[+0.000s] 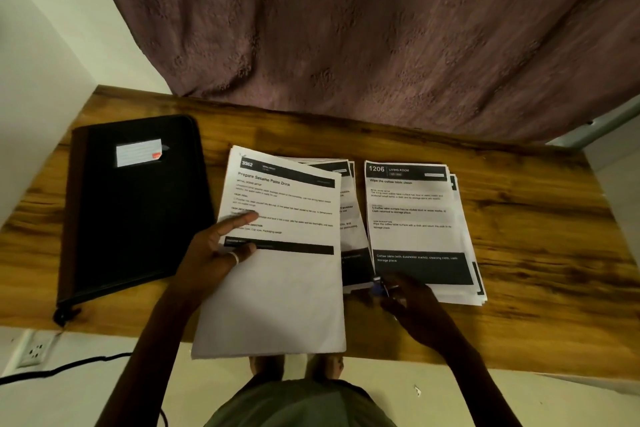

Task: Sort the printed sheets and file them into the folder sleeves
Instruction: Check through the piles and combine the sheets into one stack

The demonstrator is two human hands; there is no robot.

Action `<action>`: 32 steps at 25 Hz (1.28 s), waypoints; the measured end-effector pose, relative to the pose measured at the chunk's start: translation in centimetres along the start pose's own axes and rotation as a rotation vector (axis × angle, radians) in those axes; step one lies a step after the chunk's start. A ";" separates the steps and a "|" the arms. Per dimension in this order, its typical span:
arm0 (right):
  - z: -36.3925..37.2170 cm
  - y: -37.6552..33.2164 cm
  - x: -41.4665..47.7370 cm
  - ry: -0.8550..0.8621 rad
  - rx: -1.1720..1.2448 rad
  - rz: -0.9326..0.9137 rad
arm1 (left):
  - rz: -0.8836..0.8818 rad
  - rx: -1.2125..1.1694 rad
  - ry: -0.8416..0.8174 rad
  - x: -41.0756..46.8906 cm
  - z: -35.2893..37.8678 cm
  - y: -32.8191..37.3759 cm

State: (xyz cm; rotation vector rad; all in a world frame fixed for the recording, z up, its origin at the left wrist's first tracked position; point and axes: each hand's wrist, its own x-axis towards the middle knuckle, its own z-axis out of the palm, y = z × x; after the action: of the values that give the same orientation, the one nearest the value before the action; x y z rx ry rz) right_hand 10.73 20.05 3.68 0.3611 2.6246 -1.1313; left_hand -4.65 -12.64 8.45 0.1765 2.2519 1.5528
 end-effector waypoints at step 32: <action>-11.8 -19.0 13.9 -0.477 0.136 -0.279 | 0.187 0.268 -0.273 0.4 0.4 3.2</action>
State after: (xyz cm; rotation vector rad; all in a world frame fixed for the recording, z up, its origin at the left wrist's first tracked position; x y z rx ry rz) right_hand -10.06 17.79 19.59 -0.2364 2.2234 -1.2944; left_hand -5.29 -10.98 11.19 0.6499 2.2623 1.2167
